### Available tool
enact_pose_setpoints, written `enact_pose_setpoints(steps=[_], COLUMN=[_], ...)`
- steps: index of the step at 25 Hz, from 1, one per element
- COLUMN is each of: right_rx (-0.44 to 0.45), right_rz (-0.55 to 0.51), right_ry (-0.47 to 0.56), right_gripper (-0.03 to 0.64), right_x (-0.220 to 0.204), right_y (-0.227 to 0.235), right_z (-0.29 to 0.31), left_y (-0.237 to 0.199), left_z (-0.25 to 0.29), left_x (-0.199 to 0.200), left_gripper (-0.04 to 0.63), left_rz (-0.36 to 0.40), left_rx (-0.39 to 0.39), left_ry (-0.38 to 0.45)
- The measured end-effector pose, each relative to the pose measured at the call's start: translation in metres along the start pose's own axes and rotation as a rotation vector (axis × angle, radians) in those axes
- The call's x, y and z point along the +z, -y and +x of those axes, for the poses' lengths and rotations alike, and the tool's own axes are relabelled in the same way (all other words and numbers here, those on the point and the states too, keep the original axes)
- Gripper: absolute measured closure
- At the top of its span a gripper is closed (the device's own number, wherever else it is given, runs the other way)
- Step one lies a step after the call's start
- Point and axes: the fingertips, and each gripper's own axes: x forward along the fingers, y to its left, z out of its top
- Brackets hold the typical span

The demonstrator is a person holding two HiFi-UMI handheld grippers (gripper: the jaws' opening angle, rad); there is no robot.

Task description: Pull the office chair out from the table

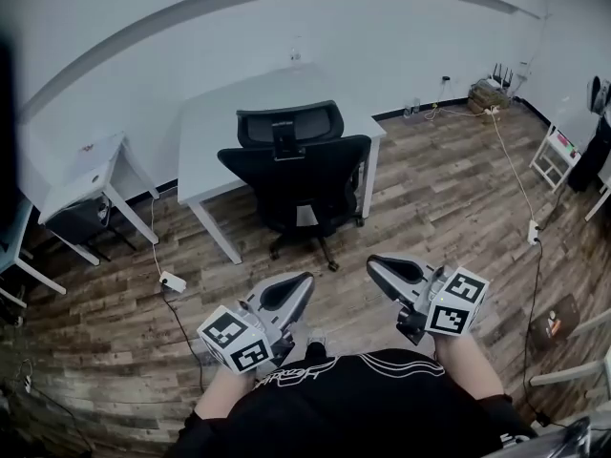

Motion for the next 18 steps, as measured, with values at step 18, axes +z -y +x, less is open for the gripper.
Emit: enact_pose_setpoints(steps=[18], right_rx=[-0.118], right_rz=[0.016], right_ry=[-0.062], right_gripper=[0.58], right_x=[0.038], right_y=[0.159], right_z=[0.144], left_y=[-0.249], left_z=[0.047], left_x=[0.045], left_gripper=[0.588], left_rz=[0.014], left_rx=[0.14], left_ry=[-0.051])
